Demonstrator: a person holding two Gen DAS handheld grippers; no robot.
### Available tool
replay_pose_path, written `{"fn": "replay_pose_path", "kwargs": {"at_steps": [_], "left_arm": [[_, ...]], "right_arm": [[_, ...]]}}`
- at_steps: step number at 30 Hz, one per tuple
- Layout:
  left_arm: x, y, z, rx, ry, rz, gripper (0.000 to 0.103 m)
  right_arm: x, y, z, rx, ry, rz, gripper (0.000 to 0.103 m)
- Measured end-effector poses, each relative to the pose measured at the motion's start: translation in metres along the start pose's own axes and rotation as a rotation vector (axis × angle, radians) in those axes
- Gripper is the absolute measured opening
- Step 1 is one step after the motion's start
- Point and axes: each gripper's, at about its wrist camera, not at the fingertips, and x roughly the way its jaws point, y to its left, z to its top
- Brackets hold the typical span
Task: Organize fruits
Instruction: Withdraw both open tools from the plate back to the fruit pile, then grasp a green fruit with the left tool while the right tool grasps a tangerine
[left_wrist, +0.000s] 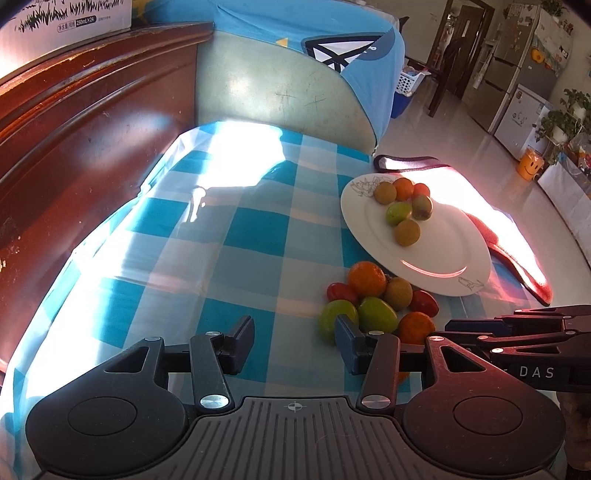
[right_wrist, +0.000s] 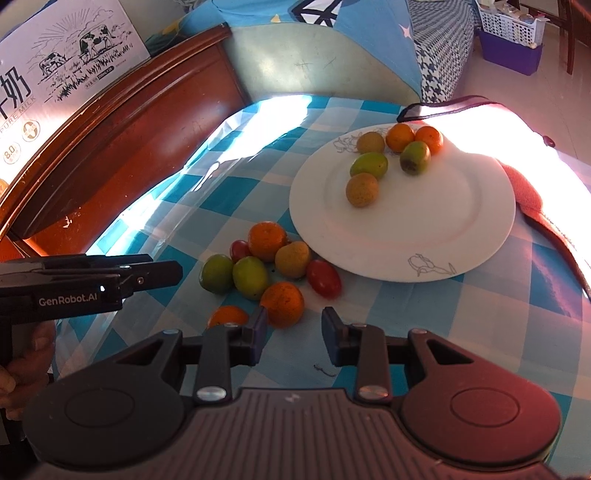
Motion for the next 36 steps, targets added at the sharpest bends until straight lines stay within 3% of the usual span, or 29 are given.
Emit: {"fn": "replay_pose_path", "kwargs": {"at_steps": [18,21,28,36], "left_arm": [[0.017,-0.007,-0.004,0.033,0.026,-0.041,0.046],[0.019,-0.008,-0.005,0.039,0.024,-0.052,0.046],[0.028,-0.017,-0.005,0.068,0.024,-0.073,0.046],[0.037,-0.021,-0.005,0.083,0.018,-0.047,0.044]], "right_arm": [[0.02,0.011,0.003,-0.046,0.013,-0.015,0.04],[0.02,0.014,0.002,-0.071,0.015,-0.022,0.031],[0.013,0.013,0.001,-0.07,0.019,-0.021,0.03],[0.008,0.004,0.0,-0.028,0.03,-0.045,0.03]]}}
